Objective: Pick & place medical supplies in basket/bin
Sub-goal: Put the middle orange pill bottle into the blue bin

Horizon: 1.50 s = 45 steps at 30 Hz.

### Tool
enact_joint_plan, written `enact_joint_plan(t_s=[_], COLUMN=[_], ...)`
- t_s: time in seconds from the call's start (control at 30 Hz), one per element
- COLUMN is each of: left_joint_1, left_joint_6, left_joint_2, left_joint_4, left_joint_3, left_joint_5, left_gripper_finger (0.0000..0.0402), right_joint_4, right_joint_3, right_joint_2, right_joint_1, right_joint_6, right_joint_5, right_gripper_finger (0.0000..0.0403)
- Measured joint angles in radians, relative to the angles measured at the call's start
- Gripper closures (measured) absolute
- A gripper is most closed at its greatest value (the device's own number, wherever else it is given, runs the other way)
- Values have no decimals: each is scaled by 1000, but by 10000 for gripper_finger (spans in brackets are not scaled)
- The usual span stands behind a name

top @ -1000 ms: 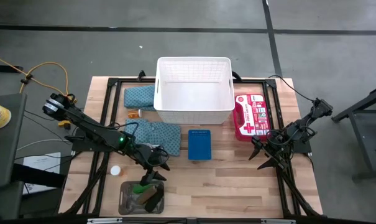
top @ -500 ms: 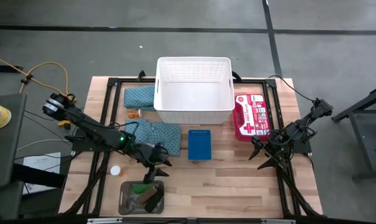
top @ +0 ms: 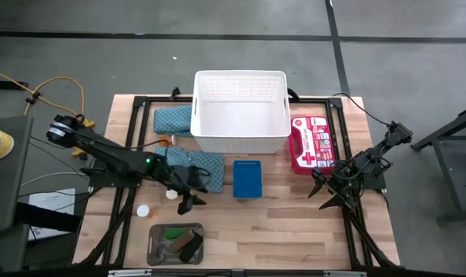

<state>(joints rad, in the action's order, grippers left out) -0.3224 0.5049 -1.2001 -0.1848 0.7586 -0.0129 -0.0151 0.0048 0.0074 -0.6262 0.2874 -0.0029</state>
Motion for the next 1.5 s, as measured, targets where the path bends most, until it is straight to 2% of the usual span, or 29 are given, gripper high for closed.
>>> enact_joint_plan(t_s=[0.17,0.47,0.63,0.73,0.97,1.23,1.5], left_joint_1=[7,-20,-54,-77,-178,-321,-434], left_joint_6=[23,52,53,81,188,457,787], left_joint_2=[53,59,59,58,58,57,57], left_joint_4=[-156,-507,-649,-673,-675,-676,-677], left_joint_3=[12,166,192,192,191,144,54], left_joint_5=[19,33,42,52,191,387,501], left_gripper_finger=[177,177,177,177,177,177,177], right_joint_4=[-1,-2,-2,-2,-3,-3,-3], right_joint_3=[0,0,0,0,0,0,0], right_joint_2=[0,0,0,0,0,0,0], right_joint_1=[0,0,0,0,0,0,0], right_joint_6=[0,0,0,0,0,0,0], right_joint_5=[0,0,0,0,0,0,0], right_gripper_finger=[177,177,177,177,177,177,177])
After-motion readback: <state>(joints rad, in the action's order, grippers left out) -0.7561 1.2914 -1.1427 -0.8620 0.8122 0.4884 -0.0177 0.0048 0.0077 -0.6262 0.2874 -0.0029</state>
